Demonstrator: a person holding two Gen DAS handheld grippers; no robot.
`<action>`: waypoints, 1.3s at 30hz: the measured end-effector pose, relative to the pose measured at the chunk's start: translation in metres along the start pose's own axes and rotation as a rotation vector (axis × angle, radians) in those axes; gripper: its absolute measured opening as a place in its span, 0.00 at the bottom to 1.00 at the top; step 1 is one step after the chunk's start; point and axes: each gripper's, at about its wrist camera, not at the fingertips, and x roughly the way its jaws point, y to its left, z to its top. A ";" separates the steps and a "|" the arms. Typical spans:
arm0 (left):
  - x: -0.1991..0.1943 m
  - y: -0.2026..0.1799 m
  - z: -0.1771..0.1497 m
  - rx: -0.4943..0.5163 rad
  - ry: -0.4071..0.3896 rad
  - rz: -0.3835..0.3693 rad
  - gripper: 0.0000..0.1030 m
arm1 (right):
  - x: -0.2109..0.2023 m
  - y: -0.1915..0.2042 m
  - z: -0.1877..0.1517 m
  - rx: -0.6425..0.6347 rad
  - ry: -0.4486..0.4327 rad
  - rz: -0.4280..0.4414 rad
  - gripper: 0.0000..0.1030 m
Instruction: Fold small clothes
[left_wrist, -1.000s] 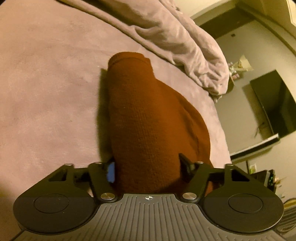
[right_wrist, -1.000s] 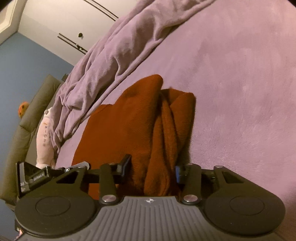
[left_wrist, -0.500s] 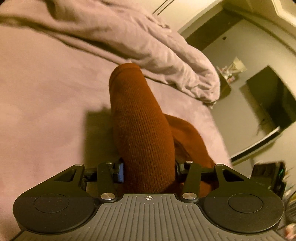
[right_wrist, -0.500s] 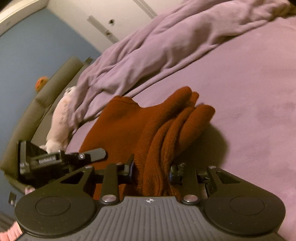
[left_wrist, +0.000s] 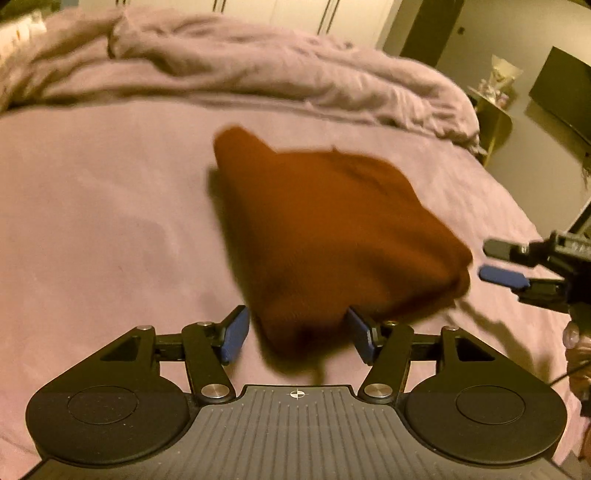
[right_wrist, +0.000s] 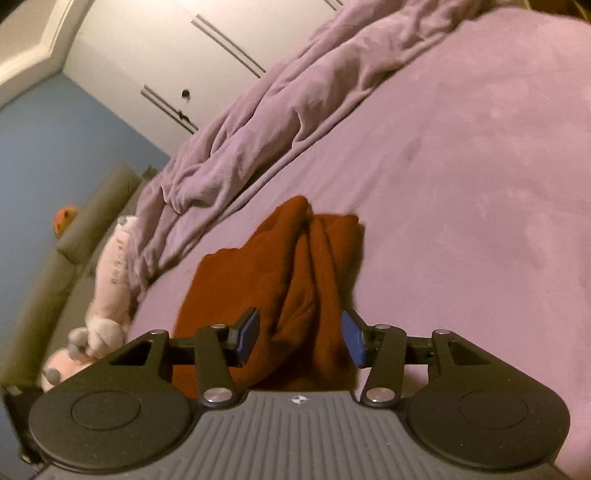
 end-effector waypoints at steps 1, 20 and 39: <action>0.007 -0.002 -0.003 -0.021 0.011 0.013 0.62 | 0.003 0.002 -0.004 0.006 0.008 0.010 0.47; 0.011 0.016 -0.008 -0.153 -0.050 0.081 0.51 | 0.027 0.011 -0.020 0.059 -0.073 0.028 0.15; 0.011 -0.003 0.033 -0.099 -0.095 0.114 0.61 | 0.044 0.092 -0.026 -0.532 -0.092 -0.262 0.23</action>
